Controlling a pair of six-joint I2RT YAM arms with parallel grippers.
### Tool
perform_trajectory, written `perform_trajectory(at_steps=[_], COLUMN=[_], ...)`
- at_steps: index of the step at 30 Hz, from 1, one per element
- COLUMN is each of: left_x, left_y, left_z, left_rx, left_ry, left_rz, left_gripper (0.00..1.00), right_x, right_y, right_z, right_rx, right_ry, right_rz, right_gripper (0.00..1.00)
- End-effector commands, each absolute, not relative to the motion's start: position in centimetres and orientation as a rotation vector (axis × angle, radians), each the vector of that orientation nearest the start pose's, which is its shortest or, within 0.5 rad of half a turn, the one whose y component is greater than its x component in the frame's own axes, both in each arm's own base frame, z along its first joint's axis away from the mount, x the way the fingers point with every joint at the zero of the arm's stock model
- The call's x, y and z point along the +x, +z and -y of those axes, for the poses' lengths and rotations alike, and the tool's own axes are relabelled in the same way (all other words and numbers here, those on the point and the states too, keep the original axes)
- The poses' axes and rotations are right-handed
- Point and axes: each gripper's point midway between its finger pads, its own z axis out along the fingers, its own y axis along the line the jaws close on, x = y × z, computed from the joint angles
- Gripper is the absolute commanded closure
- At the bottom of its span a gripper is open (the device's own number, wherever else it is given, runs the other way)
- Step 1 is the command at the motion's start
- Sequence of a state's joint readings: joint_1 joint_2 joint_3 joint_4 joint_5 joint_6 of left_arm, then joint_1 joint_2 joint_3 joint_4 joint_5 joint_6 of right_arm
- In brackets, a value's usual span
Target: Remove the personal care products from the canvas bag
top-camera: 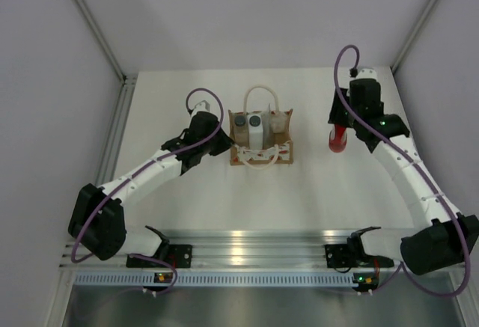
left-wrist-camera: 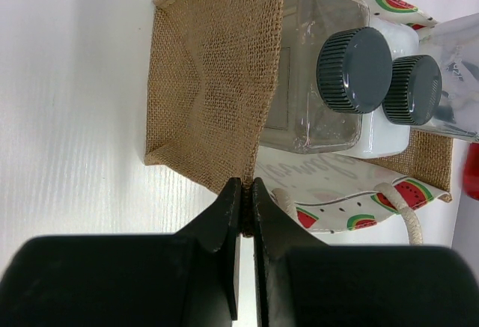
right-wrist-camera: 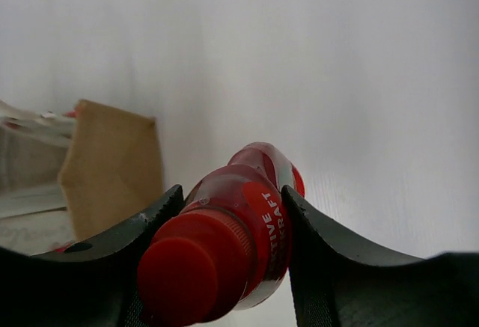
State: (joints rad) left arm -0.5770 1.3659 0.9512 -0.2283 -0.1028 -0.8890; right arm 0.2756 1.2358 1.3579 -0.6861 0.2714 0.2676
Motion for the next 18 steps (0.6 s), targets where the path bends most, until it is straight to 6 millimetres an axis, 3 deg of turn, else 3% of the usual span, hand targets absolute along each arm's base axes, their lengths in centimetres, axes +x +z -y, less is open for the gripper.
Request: perform_trajectory(at_steps=[1, 3, 4, 13, 18], left_x=[33.1, 33.0, 33.0, 32.8, 32.8], left_y=[16.4, 16.3, 16.3, 16.1, 16.0], left_z=[23.3, 23.4, 23.4, 23.4, 23.3], left_rx=[-0.416, -0.411, -0.408, -0.399, -0.396], left_ry=[-0.708, -0.708, -0.709, -0.712, -0.699], left_rz=[-2.231, -2.234, -2.236, -2.243, -2.243], left_gripper=[1.0, 1.0, 1.0, 1.0, 1.0], right_x=[38.2, 39.2, 39.1, 40.0, 39.7], right_y=[28.9, 28.7, 26.5, 21.0, 20.4], right_z=[-7.5, -7.9, -7.8, -6.7, -6.2], right_rx=[0.114, 0.083, 0.08, 0.128, 0.15], right_ry=[0.171, 0.19, 0.19, 0.153, 0.158], right_rz=[-1.917, -1.835, -1.859, -1.94, -1.961], right_gripper=[1.0, 1.0, 1.0, 1.0, 0.72])
